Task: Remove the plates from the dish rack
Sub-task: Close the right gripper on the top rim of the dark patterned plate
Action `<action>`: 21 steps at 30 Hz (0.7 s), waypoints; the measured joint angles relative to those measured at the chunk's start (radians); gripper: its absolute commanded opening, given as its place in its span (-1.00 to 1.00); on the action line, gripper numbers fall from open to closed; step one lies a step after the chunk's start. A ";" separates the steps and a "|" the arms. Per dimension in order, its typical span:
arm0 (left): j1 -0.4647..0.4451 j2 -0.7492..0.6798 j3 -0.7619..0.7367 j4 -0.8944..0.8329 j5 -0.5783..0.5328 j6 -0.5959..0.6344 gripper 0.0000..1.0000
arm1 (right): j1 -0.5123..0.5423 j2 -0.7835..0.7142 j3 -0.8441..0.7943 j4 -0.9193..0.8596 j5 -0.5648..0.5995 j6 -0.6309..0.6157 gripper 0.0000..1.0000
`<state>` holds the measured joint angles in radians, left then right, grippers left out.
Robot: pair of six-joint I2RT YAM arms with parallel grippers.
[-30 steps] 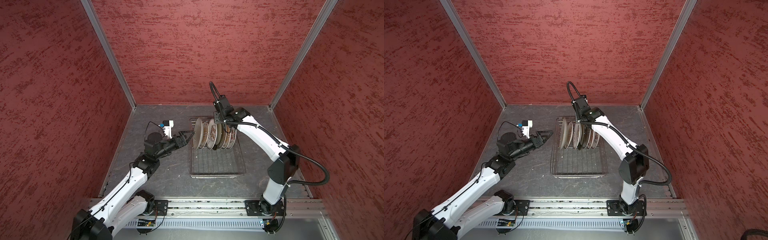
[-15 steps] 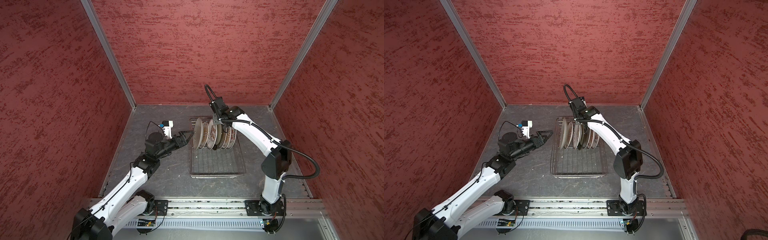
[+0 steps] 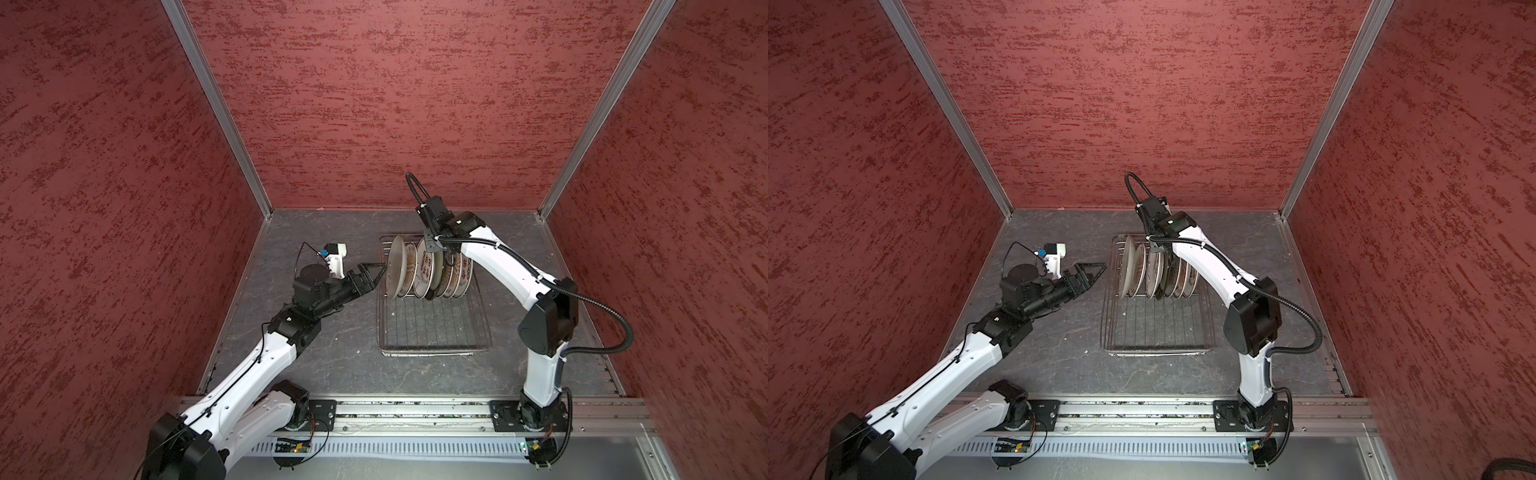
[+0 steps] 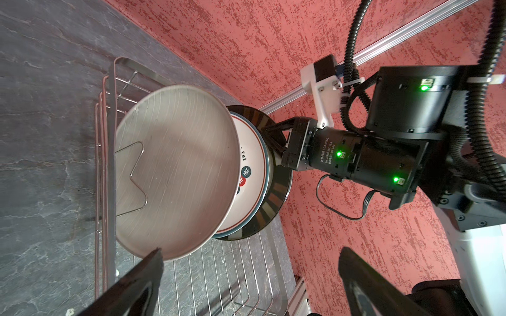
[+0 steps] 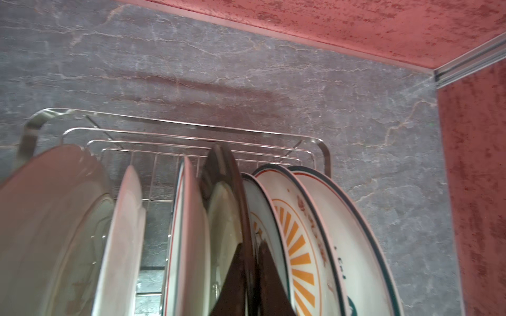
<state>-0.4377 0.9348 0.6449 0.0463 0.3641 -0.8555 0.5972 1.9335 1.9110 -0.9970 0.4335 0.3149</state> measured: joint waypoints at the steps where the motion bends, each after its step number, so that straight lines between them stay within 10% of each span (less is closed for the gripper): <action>1: 0.000 0.000 0.002 -0.003 0.000 0.000 0.99 | 0.002 0.000 0.000 0.001 0.001 -0.001 -0.94; 21: 0.000 0.000 0.004 -0.008 -0.005 0.000 0.99 | 0.062 0.031 0.163 -0.054 0.190 -0.061 -1.00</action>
<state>-0.4377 0.9352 0.6491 0.0387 0.3595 -0.8551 0.6594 1.9648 2.0735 -1.0512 0.6231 0.2543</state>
